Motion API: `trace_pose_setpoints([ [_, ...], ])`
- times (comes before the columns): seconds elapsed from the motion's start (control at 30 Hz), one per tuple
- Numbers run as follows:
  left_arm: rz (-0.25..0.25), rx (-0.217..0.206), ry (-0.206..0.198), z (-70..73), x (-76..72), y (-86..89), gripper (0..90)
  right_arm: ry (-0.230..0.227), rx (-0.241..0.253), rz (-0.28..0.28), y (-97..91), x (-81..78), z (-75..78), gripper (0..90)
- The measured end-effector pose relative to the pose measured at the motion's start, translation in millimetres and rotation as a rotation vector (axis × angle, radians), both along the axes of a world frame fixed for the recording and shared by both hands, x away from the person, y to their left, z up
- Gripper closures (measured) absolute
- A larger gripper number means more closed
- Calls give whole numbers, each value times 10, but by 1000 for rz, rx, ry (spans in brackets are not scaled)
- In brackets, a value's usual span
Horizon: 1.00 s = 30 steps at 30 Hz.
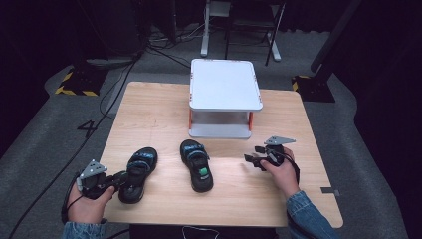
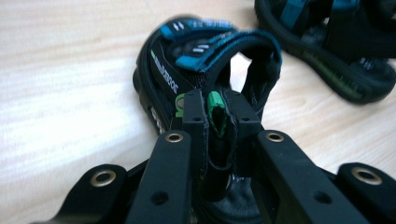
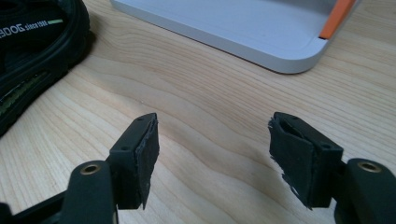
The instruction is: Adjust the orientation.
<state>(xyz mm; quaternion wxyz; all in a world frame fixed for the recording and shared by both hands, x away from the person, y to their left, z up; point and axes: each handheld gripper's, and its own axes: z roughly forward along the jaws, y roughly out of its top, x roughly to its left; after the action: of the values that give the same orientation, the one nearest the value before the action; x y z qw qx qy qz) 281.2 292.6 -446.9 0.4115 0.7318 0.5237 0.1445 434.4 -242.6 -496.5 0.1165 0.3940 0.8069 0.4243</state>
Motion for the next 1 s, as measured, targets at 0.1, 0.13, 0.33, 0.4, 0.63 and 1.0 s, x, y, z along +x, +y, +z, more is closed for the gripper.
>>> trace_pose_setpoints([
  [0.1, -4, -25, -34, 51, 25, -14, 817, 0, 3, -19, -51, -32, 3, 334],
  [0.13, -4, -26, -43, 70, 34, -22, 818, 0, 5, -21, -66, -39, 5, 334],
  [0.33, -13, -49, -108, 203, 119, -56, 828, -2, 3, -55, -191, -132, 5, 334],
  [0.4, -17, -58, -130, 248, 156, -66, 831, -1, 3, -63, -227, -167, 5, 334],
  [0.63, -42, -83, -195, 382, 299, -161, 837, -1, 1, -109, -368, -304, 1, 333],
  [1.0, -93, -112, -271, 599, 574, -346, 839, 3, -7, -145, -460, -452, -9, 331],
])
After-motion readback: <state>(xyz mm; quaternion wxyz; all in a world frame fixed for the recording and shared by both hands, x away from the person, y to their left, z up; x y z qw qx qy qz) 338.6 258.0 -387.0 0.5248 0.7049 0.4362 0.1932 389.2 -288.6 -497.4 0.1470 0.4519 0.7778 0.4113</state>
